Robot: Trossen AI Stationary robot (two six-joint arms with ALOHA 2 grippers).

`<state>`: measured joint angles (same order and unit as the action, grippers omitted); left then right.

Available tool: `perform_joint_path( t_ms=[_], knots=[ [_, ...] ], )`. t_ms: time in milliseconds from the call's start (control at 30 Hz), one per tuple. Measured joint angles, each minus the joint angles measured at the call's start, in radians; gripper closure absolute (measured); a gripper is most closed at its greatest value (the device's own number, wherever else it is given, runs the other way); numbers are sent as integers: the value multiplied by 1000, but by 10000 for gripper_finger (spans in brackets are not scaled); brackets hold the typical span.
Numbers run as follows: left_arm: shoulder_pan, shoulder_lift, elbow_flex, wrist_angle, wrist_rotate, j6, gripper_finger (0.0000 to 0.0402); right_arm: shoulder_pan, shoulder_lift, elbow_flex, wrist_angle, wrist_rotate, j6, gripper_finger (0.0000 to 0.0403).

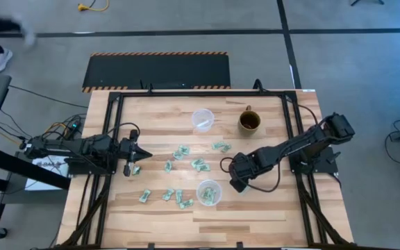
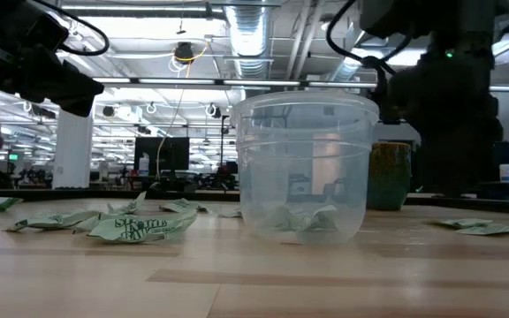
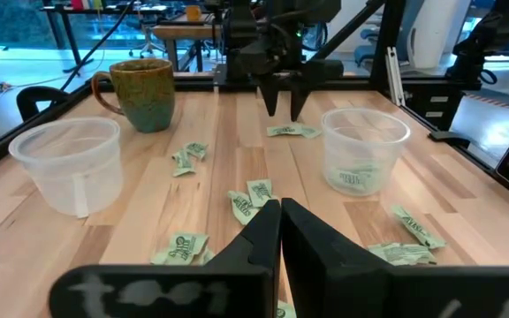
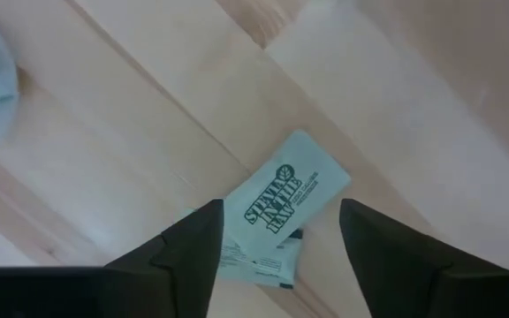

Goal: Pick and place Stevia / Truvia into bins
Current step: Put the stevia packet into the bottom transparent container

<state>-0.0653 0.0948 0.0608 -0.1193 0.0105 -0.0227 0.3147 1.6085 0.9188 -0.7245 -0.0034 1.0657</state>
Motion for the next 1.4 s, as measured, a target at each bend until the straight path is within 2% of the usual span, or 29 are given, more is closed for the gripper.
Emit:
perform_joint_path(
  t_ms=[400,833,1000,1400],
  knots=[
    [0,0,-1,-1,0,0,401,24,22,-56,118,7,98,168],
    [0,0,-2,3,0,0,401,28,87,-48,88,13,104,174],
    [0,0,-2,4,0,0,401,33,84,-50,81,32,100,221],
    [0,0,-2,4,0,0,401,40,70,-50,92,84,16,389]
  ],
)
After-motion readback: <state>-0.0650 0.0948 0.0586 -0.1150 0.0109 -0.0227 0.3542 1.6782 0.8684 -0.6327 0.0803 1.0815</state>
